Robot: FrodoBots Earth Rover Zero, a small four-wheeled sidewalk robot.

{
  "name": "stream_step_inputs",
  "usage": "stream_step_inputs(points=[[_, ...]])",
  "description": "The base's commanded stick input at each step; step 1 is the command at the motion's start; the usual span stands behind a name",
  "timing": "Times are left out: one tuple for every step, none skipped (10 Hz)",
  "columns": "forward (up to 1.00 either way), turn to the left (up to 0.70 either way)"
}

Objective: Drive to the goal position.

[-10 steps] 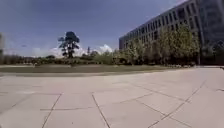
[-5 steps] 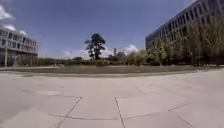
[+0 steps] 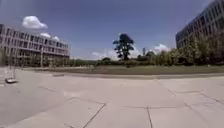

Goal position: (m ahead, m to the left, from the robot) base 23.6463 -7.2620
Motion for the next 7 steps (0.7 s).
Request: stream_step_inputs(points=[[0.7, 0.35], [0.7, 0.35], [0.7, 0.35], [0.7, 0.35], [0.7, 0.35], [0.7, 0.35], [0.7, 0.27]])
